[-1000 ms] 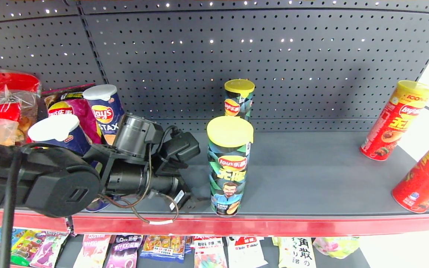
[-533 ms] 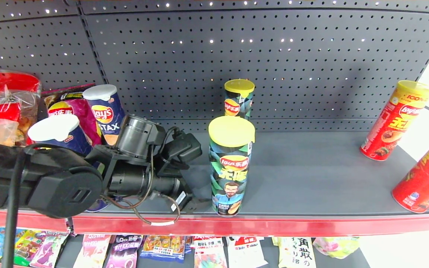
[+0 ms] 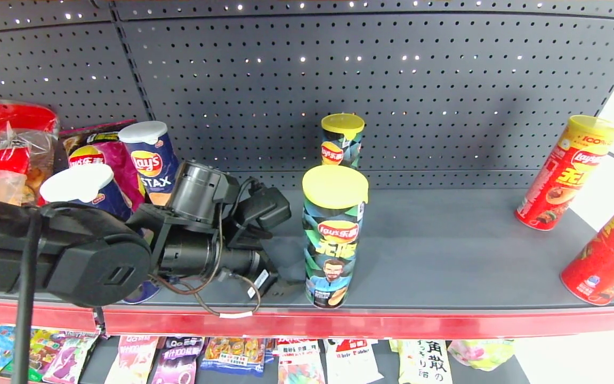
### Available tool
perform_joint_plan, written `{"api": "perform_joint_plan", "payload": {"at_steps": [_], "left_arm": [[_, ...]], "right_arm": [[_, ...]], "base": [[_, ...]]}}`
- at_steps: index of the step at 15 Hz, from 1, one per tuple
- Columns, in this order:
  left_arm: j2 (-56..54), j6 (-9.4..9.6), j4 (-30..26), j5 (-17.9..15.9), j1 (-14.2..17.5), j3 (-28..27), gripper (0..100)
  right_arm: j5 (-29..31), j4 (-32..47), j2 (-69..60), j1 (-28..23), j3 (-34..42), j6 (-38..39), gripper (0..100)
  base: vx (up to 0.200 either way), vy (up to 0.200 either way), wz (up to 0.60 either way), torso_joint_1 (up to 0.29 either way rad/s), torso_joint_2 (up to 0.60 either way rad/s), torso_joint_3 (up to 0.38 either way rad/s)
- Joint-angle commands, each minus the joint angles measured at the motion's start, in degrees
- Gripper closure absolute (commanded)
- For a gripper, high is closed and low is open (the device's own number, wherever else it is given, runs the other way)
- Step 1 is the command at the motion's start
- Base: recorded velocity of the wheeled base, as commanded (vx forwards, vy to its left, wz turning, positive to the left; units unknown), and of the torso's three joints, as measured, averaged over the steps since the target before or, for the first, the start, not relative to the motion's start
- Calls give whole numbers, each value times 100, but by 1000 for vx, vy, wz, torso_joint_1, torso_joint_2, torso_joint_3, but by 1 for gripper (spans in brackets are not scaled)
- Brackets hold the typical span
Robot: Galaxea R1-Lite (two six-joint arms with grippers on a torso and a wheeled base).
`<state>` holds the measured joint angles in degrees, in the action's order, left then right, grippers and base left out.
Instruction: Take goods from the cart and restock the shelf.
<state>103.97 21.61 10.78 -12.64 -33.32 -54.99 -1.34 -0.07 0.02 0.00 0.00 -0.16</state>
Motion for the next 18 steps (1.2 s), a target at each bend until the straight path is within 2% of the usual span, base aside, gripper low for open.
{"api": "perform_joint_plan", "payload": {"at_steps": [1,14,18], "left_arm": [[44,1,3,-1,1,-38,0],[114,1,3,-1,1,-126,0],[-308,-8,-14,7,45,-64,0]], "right_arm": [[-7,-1,-2,0,0,-2,0],[2,-1,-2,0,0,-2,0],[-7,-1,-2,0,0,-2,0]], "base": [[0,0,0,0,0,0],[0,0,0,0,0,0],[0,0,0,0,0,0]]}}
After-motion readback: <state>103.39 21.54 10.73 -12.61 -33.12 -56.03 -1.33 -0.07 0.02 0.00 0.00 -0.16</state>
